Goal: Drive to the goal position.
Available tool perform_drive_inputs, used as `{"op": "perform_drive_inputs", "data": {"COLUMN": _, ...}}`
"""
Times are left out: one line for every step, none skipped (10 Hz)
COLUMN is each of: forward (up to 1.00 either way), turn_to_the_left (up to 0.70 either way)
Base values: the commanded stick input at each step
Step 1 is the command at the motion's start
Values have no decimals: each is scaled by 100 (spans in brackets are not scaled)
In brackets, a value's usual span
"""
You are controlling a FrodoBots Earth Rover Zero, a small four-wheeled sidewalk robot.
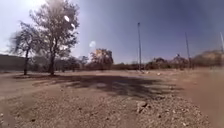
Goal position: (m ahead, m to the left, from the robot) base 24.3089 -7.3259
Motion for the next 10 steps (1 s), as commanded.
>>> {"op": "perform_drive_inputs", "data": {"forward": 50, "turn_to_the_left": 0}}
{"op": "perform_drive_inputs", "data": {"forward": 50, "turn_to_the_left": 0}}
{"op": "perform_drive_inputs", "data": {"forward": 50, "turn_to_the_left": 0}}
{"op": "perform_drive_inputs", "data": {"forward": 50, "turn_to_the_left": 0}}
{"op": "perform_drive_inputs", "data": {"forward": 50, "turn_to_the_left": 0}}
{"op": "perform_drive_inputs", "data": {"forward": 50, "turn_to_the_left": 0}}
{"op": "perform_drive_inputs", "data": {"forward": 50, "turn_to_the_left": 0}}
{"op": "perform_drive_inputs", "data": {"forward": 50, "turn_to_the_left": 0}}
{"op": "perform_drive_inputs", "data": {"forward": 50, "turn_to_the_left": 0}}
{"op": "perform_drive_inputs", "data": {"forward": 50, "turn_to_the_left": 0}}
